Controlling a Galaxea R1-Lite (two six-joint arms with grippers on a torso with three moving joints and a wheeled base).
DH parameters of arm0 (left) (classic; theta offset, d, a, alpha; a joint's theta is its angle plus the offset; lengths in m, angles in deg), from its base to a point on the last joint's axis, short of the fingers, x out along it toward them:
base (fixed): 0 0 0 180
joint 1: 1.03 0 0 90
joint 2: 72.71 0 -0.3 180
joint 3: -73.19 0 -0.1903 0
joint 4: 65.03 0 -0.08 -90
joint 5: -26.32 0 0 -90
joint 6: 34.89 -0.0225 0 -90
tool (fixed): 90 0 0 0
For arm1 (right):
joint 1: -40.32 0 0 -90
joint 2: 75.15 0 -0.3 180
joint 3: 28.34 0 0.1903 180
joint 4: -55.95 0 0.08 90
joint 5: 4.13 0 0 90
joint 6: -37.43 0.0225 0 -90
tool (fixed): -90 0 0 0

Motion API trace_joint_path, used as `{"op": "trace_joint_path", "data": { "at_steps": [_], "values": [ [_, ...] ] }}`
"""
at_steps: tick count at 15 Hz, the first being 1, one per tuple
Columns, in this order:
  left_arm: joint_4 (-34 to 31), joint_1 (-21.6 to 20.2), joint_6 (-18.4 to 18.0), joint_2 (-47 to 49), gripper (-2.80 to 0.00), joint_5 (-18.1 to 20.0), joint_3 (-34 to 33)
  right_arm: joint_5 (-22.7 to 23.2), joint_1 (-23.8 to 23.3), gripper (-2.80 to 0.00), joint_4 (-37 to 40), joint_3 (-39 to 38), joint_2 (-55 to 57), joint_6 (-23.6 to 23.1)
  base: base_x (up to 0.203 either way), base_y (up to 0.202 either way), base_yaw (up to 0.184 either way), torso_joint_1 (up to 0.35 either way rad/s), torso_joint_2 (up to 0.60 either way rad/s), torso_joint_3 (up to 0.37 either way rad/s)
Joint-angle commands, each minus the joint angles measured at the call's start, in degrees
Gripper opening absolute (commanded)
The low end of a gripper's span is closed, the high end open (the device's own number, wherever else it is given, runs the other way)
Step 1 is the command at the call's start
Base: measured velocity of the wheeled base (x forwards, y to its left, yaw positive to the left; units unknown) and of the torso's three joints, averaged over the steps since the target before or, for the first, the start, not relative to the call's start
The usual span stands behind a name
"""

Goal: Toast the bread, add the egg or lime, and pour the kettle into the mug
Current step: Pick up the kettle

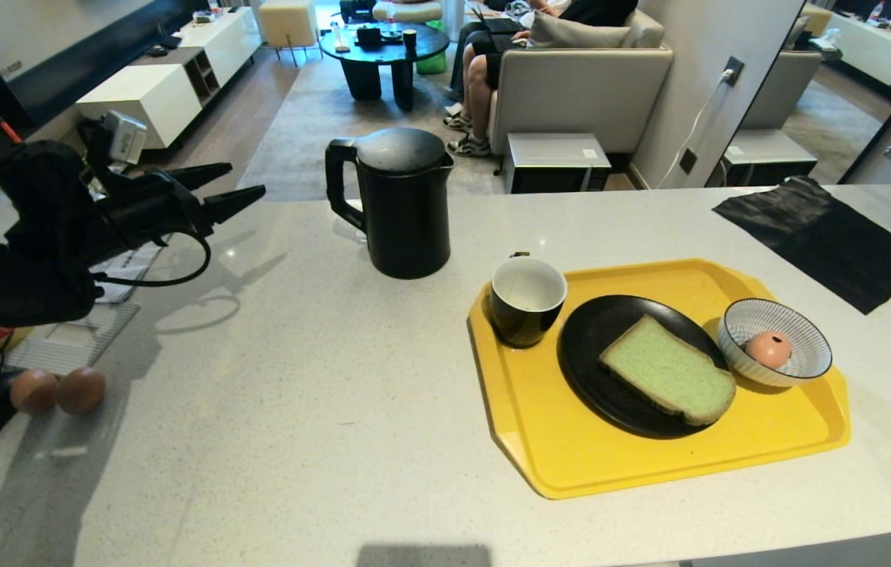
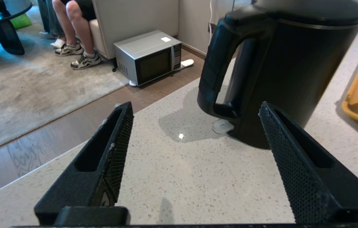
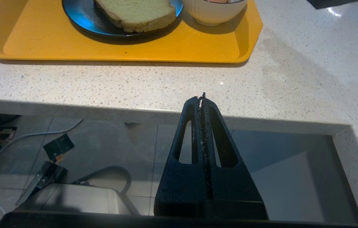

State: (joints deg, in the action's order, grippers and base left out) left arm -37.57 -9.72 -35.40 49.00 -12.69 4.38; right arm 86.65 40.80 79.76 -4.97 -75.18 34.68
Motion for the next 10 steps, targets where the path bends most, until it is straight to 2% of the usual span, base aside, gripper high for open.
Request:
{"op": "trace_joint_path", "data": {
  "at_steps": [1, 5, 8, 10],
  "values": [
    [0.4, 1.4, -0.3, 3.4, 0.00, -0.5, 2.1, 0.0, 0.0, -2.80, 0.0, -0.1, 0.0, -0.1, 0.000, 0.000, 0.000, 0.000, 0.00, 0.000],
    [0.1, 5.3, 0.0, 9.1, 0.00, -5.1, 12.8, 0.0, 0.0, -2.80, 0.0, -0.1, 0.0, 0.1, 0.000, 0.000, 0.000, 0.000, 0.00, 0.000],
    [0.4, 7.5, 0.1, 11.6, 0.00, -8.6, 15.5, 0.0, 0.0, -2.80, 0.0, 0.0, 0.0, -0.1, 0.000, 0.000, 0.000, 0.000, 0.00, 0.000],
    [0.3, 8.6, 0.1, 12.6, 0.00, -8.9, 16.8, 0.0, 0.0, -2.80, 0.0, -0.1, 0.0, 0.1, 0.000, 0.000, 0.000, 0.000, 0.00, 0.000]
  ]
}}
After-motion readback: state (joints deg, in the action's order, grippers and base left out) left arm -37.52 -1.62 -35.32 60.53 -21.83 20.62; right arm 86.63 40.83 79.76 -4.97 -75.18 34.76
